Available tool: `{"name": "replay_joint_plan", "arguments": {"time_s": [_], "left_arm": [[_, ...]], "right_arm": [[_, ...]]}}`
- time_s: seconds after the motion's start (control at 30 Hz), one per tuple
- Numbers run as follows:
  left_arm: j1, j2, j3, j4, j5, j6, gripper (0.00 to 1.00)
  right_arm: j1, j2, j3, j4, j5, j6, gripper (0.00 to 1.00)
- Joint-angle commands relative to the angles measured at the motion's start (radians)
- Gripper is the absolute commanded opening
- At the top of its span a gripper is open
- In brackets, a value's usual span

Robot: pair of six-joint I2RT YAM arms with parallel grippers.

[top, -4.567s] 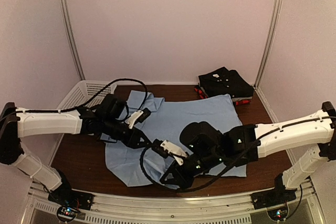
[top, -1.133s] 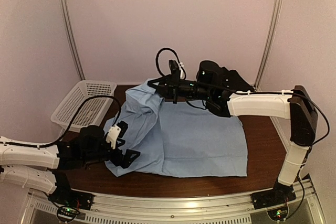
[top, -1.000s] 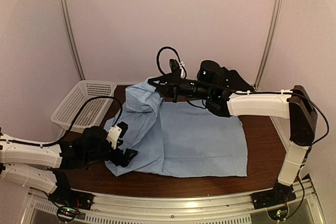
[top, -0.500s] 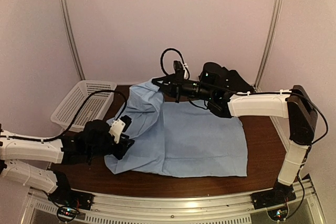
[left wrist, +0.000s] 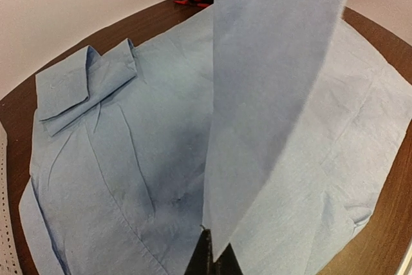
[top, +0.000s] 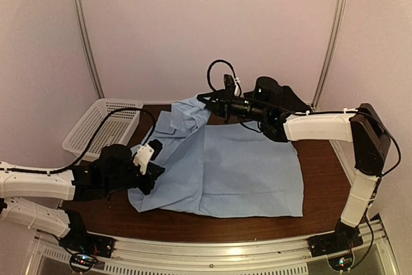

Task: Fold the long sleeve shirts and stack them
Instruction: Pass from the right arm to the left

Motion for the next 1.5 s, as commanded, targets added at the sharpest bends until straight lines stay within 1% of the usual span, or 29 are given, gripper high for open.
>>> {"name": "replay_joint_plan", "arguments": {"time_s": [0.0, 0.2, 0.23, 0.27, 0.3, 0.33, 0.37, 0.4, 0.5, 0.7, 0.87, 1.0, 1.1, 1.17, 1.33, 1.4, 1.47], "left_arm": [[0.000, -0.047, -0.031, 0.103, 0.047, -0.002, 0.00], [0.001, -0.033, -0.061, 0.166, -0.009, 0.035, 0.00], [-0.001, -0.024, -0.062, 0.174, -0.005, 0.047, 0.06], [0.000, -0.009, -0.061, 0.183, -0.002, 0.053, 0.15], [0.000, 0.008, -0.056, 0.186, 0.003, 0.056, 0.26], [0.000, 0.029, -0.048, 0.184, 0.013, 0.058, 0.45], [0.001, 0.052, -0.037, 0.181, 0.018, 0.053, 0.56], [0.000, 0.073, -0.026, 0.177, 0.021, 0.050, 0.62], [0.000, 0.145, 0.004, 0.172, 0.004, 0.050, 0.70], [0.000, 0.244, 0.034, 0.233, -0.032, 0.098, 0.75], [0.001, 0.251, 0.008, 0.373, -0.074, 0.234, 0.76], [0.000, 0.260, 0.019, 0.410, -0.096, 0.327, 0.76], [0.000, 0.267, 0.015, 0.444, -0.059, 0.395, 0.77], [0.000, 0.272, 0.013, 0.464, 0.007, 0.445, 0.78], [0.008, 0.323, 0.031, 0.513, 0.102, 0.525, 0.78], [0.017, 0.363, 0.059, 0.518, 0.110, 0.536, 0.76], [0.032, 0.402, 0.099, 0.512, 0.123, 0.542, 0.71]], "right_arm": [[-0.028, 0.038, -0.002, 0.081, -0.005, 0.018, 0.00], [-0.020, 0.064, 0.008, 0.138, -0.030, 0.073, 0.00], [-0.018, 0.060, 0.010, 0.137, -0.030, 0.072, 0.00], [-0.015, 0.052, 0.013, 0.131, -0.030, 0.068, 0.00], [-0.013, 0.044, 0.016, 0.124, -0.029, 0.062, 0.00], [-0.011, 0.035, 0.018, 0.118, -0.028, 0.059, 0.00], [-0.009, 0.027, 0.020, 0.111, -0.027, 0.056, 0.00], [-0.008, 0.020, 0.020, 0.107, -0.027, 0.053, 0.00], [-0.006, -0.001, 0.010, 0.099, -0.027, 0.047, 0.00], [-0.004, -0.032, -0.018, 0.104, -0.026, 0.052, 0.00], [-0.002, -0.052, -0.036, 0.108, -0.028, 0.057, 0.00], [0.001, -0.057, -0.049, 0.113, -0.030, 0.060, 0.00], [0.004, -0.061, -0.053, 0.117, -0.031, 0.063, 0.00], [0.009, -0.060, -0.054, 0.119, -0.033, 0.067, 0.00], [0.013, -0.066, -0.056, 0.124, -0.035, 0.074, 0.00], [0.016, -0.072, -0.057, 0.123, -0.034, 0.074, 0.00], [0.018, -0.075, -0.059, 0.122, -0.032, 0.071, 0.00]]}}
